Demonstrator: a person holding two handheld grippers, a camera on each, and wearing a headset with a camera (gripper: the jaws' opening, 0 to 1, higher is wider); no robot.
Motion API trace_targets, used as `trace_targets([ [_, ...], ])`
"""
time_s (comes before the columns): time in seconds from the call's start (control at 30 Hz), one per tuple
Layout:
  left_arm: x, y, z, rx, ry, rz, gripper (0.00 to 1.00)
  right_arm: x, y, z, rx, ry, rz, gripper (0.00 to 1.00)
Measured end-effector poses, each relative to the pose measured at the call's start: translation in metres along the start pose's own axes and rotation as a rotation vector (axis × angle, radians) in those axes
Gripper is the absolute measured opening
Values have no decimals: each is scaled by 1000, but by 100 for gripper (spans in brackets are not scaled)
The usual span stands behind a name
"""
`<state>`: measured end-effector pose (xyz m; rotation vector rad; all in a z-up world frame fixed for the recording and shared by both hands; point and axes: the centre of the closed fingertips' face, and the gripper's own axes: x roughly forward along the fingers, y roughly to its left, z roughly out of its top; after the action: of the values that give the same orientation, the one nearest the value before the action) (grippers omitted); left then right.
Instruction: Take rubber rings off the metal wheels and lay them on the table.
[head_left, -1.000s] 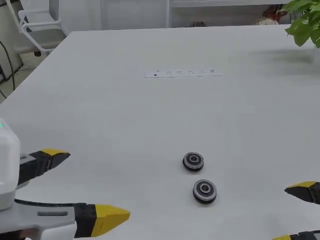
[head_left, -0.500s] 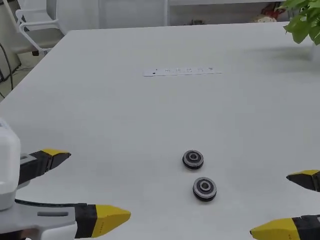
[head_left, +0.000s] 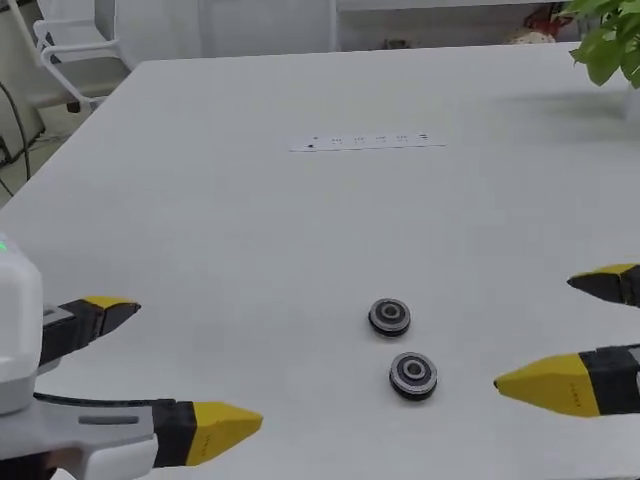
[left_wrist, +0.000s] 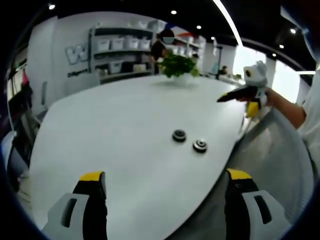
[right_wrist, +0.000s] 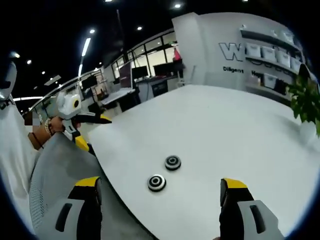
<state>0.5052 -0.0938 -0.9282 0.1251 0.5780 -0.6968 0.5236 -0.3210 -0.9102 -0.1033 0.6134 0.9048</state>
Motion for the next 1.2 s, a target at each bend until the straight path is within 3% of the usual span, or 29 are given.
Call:
trace_targets([
  [0.03, 0, 0, 0, -2, -1, 1, 100, 2, 0, 5, -14, -3, 3, 99],
  [0.17, -1, 0, 3, -19, -16, -8, 100, 8, 7, 20, -85, -9, 59, 80],
  [0.27, -1, 0, 8, -30, -34, -19, 100, 16, 8, 27, -106, -2, 63, 86],
  [0.4, 1, 0, 18, -23, -37, -30, 100, 26, 12, 31, -151, 28, 89, 85],
  [0.6, 6, -1, 57, 87, -67, -65, 100, 34, 13, 37, -163, 18, 130, 86],
  [0.7, 9, -4, 80, 145, -104, -91, 96, 39, 14, 37, -153, 0, 148, 87],
  [0.8, 14, -9, 100, 167, -134, -115, 96, 43, 14, 34, -143, -24, 150, 82],
  [0.9, 24, -19, 115, 229, -153, -157, 96, 48, 16, 23, -125, -18, 170, 77],
  [0.97, 32, -27, 122, 275, -170, -186, 94, 51, 16, 11, -156, 27, 167, 74],
  [1.0, 34, -30, 123, 281, -173, -194, 94, 52, 15, 6, -178, 44, 165, 73],
  [1.1, 48, -47, 130, 297, -187, -282, 93, 58, 14, -5, -216, 79, 172, 67],
  [1.2, 61, -58, 134, 325, -202, -320, 90, 65, 14, -16, -249, 121, 180, 63],
])
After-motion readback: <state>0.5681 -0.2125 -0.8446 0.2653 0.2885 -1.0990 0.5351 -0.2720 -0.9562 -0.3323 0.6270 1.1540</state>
